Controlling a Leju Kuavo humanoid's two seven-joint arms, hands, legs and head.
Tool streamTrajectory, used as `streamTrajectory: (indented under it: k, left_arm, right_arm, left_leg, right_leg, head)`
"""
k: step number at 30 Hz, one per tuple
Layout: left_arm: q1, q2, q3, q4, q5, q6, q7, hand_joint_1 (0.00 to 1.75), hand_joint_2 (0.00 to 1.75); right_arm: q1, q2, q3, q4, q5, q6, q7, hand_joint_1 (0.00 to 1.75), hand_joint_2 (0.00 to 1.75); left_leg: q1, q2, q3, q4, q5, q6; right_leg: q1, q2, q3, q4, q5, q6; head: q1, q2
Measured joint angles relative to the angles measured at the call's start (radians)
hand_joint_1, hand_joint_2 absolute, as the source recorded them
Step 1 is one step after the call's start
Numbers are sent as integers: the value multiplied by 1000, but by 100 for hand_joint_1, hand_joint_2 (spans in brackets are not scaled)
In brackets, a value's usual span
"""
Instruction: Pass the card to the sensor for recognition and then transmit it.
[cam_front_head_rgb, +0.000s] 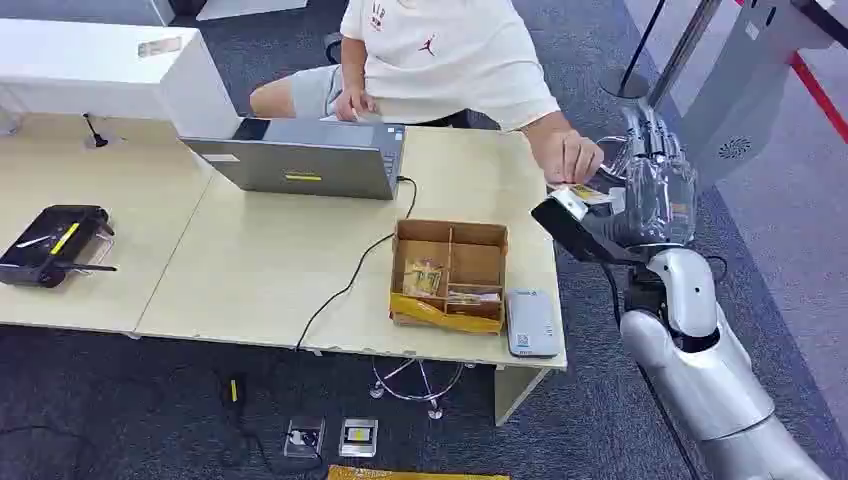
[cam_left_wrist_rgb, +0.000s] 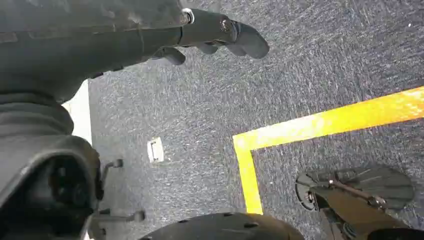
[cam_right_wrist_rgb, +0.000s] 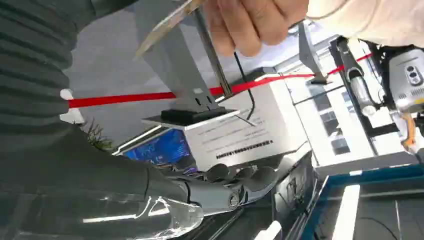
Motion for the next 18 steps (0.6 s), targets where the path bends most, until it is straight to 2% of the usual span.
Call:
streamTrajectory:
  k: [3,4,5,6,7,18]
  left_arm:
    - [0,1,0,0,1,2,0,0,0]
    - [0,1,0,0,1,3,0,0,0]
    - [0,1,0,0,1,5,0,0,0]
    - [0,1,0,0,1,6,-1,0,0]
    - [0,1,0,0,1,6,-3,0,0]
    - [0,4,-2,0,7,5,-4,0,0]
  right_arm:
    - [-11,-3,24,27,-29,-11,0,0,175]
    - [-13,-4,29,34,-34,-13,0,7,175]
    - [-14,-4,32,38,-38,-17,0,56,175]
    - [-14,-5,36,42,-40,-21,0,155,175]
    - [-14,-6,40,46,-43,-24,0,175,175]
    - [-15,-32,72,57,-92,-39,1,175,175]
  left_leg:
    - [0,0,0,0,0,0]
    - [0,0,0,0,0,0]
    - [0,0,0,0,0,0]
    - [0,0,0,0,0,0]
    - [0,0,0,0,0,0]
    - [0,0,0,0,0,0]
  right_leg:
    - [0,0,0,0,0,0]
    - [0,0,0,0,0,0]
    - [0,0,0,0,0,0]
    - [0,0,0,0,0,0]
    - [0,0,0,0,0,0]
    - [0,0,-1,0,0,0]
  head:
    - [0,0]
    - [0,0]
    - [0,0]
    - [0,0]
    - [0,0]
    - [0,0]
